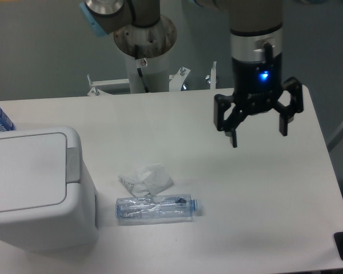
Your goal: Open the trash can
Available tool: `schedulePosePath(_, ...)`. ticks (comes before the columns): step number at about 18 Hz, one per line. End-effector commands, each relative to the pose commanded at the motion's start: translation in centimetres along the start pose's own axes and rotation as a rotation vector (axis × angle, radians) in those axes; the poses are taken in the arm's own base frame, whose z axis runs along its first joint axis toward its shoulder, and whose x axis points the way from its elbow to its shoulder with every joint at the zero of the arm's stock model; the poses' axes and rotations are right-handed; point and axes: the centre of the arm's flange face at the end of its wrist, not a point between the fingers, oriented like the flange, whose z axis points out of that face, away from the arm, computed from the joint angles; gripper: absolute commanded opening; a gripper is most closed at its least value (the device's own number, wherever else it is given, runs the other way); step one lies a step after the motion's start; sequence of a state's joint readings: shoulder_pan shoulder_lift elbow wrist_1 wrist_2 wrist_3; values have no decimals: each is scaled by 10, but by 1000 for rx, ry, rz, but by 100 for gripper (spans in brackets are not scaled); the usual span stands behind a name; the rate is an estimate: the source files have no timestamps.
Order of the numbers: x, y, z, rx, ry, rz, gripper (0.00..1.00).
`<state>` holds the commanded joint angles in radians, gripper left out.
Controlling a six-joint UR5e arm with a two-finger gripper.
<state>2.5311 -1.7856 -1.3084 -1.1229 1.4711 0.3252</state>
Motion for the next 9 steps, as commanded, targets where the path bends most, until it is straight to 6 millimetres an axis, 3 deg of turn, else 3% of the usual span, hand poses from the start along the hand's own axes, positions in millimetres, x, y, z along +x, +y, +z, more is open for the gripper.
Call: schedulePosePath(9, 0, 1, -5, 6, -8, 6, 100)
